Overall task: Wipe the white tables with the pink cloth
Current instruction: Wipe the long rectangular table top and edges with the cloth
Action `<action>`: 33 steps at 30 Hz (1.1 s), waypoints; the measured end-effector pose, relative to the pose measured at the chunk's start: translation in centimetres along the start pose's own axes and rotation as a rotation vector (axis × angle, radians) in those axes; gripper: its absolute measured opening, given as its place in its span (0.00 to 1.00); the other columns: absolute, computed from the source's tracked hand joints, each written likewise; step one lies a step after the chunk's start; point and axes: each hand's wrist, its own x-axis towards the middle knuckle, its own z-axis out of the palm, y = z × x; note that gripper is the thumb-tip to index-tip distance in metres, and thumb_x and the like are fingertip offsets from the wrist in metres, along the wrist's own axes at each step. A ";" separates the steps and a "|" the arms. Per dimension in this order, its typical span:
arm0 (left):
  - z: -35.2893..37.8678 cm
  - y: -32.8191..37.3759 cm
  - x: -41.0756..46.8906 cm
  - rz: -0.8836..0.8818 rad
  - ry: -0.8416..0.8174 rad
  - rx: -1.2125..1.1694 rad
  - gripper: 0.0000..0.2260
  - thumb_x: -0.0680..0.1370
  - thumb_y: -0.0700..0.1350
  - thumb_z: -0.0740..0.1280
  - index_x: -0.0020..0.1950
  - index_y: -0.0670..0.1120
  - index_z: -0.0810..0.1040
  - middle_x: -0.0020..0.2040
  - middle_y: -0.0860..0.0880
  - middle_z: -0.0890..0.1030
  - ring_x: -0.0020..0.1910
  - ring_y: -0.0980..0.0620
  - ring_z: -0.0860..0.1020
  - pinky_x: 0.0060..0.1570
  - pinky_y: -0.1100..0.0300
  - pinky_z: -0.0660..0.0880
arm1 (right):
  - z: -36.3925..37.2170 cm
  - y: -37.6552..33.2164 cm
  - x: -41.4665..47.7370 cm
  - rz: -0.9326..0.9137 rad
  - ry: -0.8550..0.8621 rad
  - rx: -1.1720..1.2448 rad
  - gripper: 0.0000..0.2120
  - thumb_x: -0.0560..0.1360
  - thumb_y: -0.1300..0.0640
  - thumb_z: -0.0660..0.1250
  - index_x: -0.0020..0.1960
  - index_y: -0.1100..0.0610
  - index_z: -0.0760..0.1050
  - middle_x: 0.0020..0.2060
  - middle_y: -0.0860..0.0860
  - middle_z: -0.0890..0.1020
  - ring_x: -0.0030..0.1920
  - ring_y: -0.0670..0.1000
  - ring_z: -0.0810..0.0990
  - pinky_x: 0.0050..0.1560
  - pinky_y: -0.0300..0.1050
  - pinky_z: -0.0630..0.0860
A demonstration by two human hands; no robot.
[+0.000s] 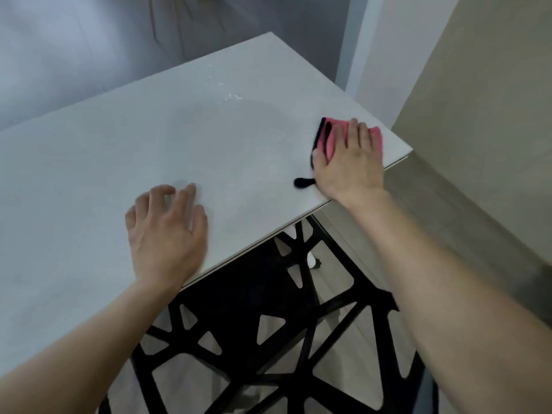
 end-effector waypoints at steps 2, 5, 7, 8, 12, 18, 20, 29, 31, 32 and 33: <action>-0.1 0.1 0.0 -0.005 -0.012 0.023 0.21 0.85 0.56 0.56 0.76 0.55 0.75 0.71 0.46 0.74 0.72 0.39 0.69 0.75 0.39 0.65 | 0.6 -5.5 -3.1 -0.267 0.004 0.041 0.38 0.84 0.37 0.46 0.87 0.57 0.56 0.86 0.60 0.56 0.87 0.59 0.52 0.86 0.58 0.42; -0.5 0.3 0.1 0.001 -0.043 0.066 0.22 0.84 0.55 0.55 0.76 0.52 0.74 0.71 0.44 0.74 0.71 0.37 0.69 0.72 0.37 0.67 | 0.2 -5.1 -4.8 -0.900 -0.109 0.076 0.34 0.86 0.36 0.51 0.87 0.49 0.57 0.87 0.52 0.56 0.88 0.52 0.50 0.87 0.52 0.42; -0.4 0.9 0.4 -0.028 -0.047 0.088 0.21 0.86 0.55 0.56 0.75 0.50 0.74 0.70 0.43 0.73 0.70 0.37 0.69 0.72 0.37 0.67 | -0.3 0.0 -0.6 -0.868 -0.128 0.064 0.34 0.85 0.33 0.49 0.88 0.45 0.55 0.88 0.49 0.54 0.87 0.49 0.48 0.87 0.51 0.40; -0.1 1.5 0.6 -0.067 -0.044 0.092 0.20 0.86 0.57 0.57 0.74 0.50 0.75 0.69 0.42 0.73 0.70 0.37 0.69 0.72 0.36 0.67 | -0.4 3.0 1.9 -0.687 -0.107 0.057 0.35 0.84 0.31 0.48 0.88 0.45 0.55 0.88 0.49 0.54 0.87 0.49 0.48 0.87 0.51 0.41; 1.7 5.5 2.1 -0.355 -0.006 0.040 0.30 0.84 0.66 0.56 0.72 0.44 0.74 0.68 0.39 0.72 0.70 0.34 0.69 0.73 0.36 0.65 | -0.3 4.8 6.0 -0.021 -0.002 0.048 0.37 0.85 0.37 0.45 0.87 0.57 0.56 0.87 0.60 0.55 0.87 0.60 0.52 0.86 0.60 0.44; 4.1 9.4 2.4 -0.555 0.033 0.102 0.36 0.82 0.70 0.54 0.80 0.46 0.65 0.76 0.35 0.65 0.81 0.32 0.60 0.83 0.36 0.50 | -0.2 2.3 1.1 -1.092 -0.187 0.095 0.35 0.84 0.33 0.45 0.88 0.45 0.50 0.88 0.49 0.47 0.87 0.49 0.42 0.86 0.52 0.37; 3.9 9.5 2.3 -0.548 0.046 0.079 0.35 0.82 0.70 0.54 0.80 0.47 0.65 0.77 0.37 0.65 0.81 0.34 0.59 0.84 0.37 0.49 | -0.5 5.8 6.7 -1.023 -0.220 0.057 0.36 0.83 0.31 0.44 0.88 0.43 0.49 0.88 0.47 0.46 0.87 0.46 0.41 0.86 0.51 0.37; 4.1 8.2 2.0 -0.532 0.116 0.069 0.25 0.83 0.59 0.54 0.77 0.50 0.69 0.73 0.39 0.69 0.77 0.37 0.66 0.83 0.38 0.55 | 0.3 -2.3 2.9 -1.037 -0.182 0.124 0.33 0.87 0.37 0.46 0.89 0.49 0.50 0.88 0.54 0.49 0.88 0.53 0.43 0.86 0.56 0.36; 4.0 8.4 2.0 -0.531 0.117 0.068 0.24 0.84 0.58 0.55 0.78 0.50 0.69 0.73 0.40 0.69 0.77 0.37 0.66 0.83 0.38 0.55 | -0.2 0.5 5.6 -1.267 -0.218 0.120 0.32 0.86 0.35 0.48 0.88 0.44 0.53 0.88 0.49 0.50 0.88 0.49 0.45 0.86 0.53 0.38; 4.0 8.5 1.9 -0.535 0.114 0.068 0.24 0.84 0.58 0.55 0.78 0.51 0.69 0.73 0.40 0.68 0.77 0.38 0.65 0.83 0.38 0.55 | -0.1 2.3 8.3 -1.233 -0.234 0.095 0.33 0.85 0.34 0.47 0.88 0.43 0.53 0.88 0.48 0.50 0.87 0.48 0.45 0.86 0.52 0.39; 4.1 8.7 1.9 -0.537 0.114 0.070 0.24 0.84 0.58 0.55 0.78 0.51 0.69 0.73 0.41 0.68 0.77 0.38 0.65 0.83 0.39 0.54 | 0.2 4.1 11.5 -1.118 -0.216 0.053 0.34 0.85 0.33 0.46 0.88 0.43 0.53 0.88 0.48 0.50 0.87 0.48 0.44 0.86 0.52 0.39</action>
